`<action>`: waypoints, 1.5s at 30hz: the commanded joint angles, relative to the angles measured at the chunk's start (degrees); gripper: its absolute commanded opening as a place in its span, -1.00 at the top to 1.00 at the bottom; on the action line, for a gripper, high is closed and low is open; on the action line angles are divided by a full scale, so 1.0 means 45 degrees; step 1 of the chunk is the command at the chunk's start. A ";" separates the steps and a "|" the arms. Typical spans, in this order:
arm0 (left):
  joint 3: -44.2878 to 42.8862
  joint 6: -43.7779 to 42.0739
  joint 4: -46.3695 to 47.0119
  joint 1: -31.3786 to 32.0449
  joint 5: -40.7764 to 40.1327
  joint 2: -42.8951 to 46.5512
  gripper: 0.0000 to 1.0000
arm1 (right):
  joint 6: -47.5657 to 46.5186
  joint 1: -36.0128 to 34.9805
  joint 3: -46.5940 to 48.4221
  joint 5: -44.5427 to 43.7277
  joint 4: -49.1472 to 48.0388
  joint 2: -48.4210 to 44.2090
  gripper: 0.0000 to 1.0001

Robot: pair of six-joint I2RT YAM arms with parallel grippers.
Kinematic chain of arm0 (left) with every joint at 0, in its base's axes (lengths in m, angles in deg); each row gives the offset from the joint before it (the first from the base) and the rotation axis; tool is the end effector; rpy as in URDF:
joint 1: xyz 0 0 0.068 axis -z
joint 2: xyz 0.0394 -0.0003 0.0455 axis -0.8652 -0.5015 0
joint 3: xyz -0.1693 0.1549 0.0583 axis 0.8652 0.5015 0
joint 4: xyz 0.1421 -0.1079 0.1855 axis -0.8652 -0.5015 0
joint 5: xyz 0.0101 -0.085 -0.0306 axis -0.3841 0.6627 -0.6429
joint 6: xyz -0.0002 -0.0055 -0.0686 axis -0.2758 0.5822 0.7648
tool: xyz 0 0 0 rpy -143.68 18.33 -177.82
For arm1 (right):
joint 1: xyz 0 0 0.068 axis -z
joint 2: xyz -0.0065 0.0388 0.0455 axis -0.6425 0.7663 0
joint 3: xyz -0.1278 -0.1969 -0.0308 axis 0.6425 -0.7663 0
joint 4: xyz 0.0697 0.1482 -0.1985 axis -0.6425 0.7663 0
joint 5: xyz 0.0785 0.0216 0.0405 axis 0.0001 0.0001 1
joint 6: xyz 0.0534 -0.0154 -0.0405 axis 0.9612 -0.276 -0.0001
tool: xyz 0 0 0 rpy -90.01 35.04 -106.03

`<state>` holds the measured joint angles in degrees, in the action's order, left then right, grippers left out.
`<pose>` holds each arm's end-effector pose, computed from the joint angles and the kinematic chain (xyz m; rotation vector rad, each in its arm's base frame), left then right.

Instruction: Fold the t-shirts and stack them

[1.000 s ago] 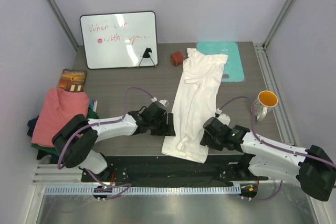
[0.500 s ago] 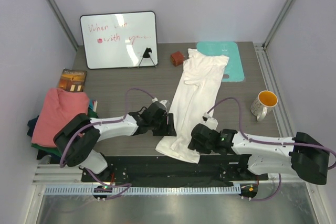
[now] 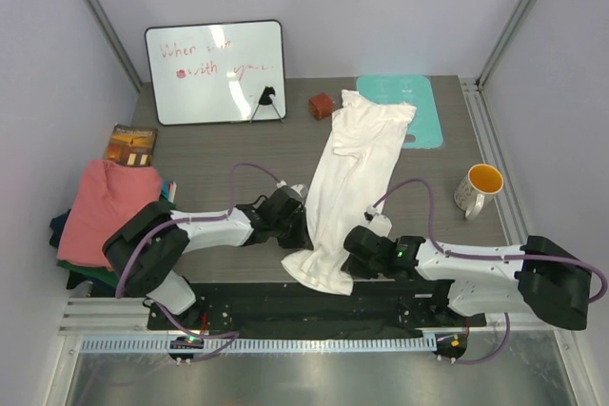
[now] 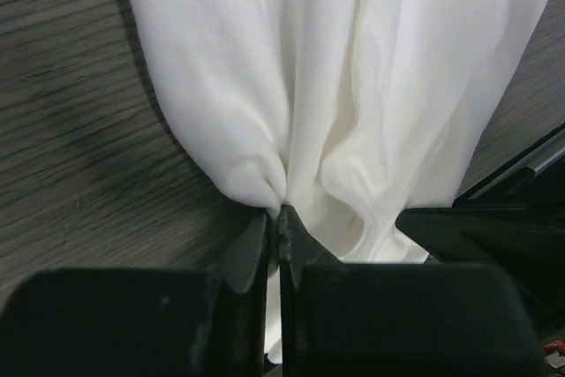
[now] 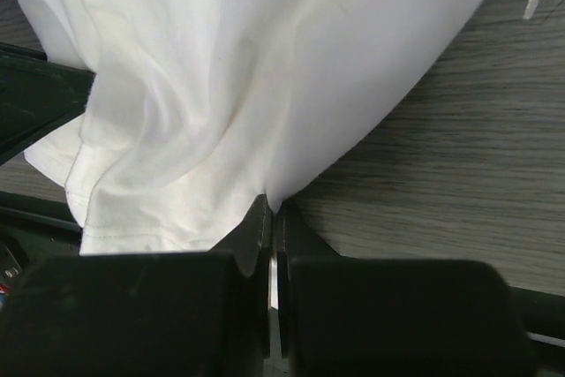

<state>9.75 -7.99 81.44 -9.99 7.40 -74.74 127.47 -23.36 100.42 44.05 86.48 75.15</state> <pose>0.1833 -0.2332 0.0912 0.1017 2.7295 -0.8563 0.1062 0.1857 0.0940 0.2897 2.6985 0.5384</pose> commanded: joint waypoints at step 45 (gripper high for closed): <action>-0.6965 -0.2619 -0.6294 -0.1149 -0.2793 -0.1171 0.99 | -0.3495 0.1338 0.4192 -0.4982 0.4049 -0.1135 0.95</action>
<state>-16.04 -16.80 53.64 -13.25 -4.10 -78.41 114.64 -18.83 115.55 26.59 105.47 68.81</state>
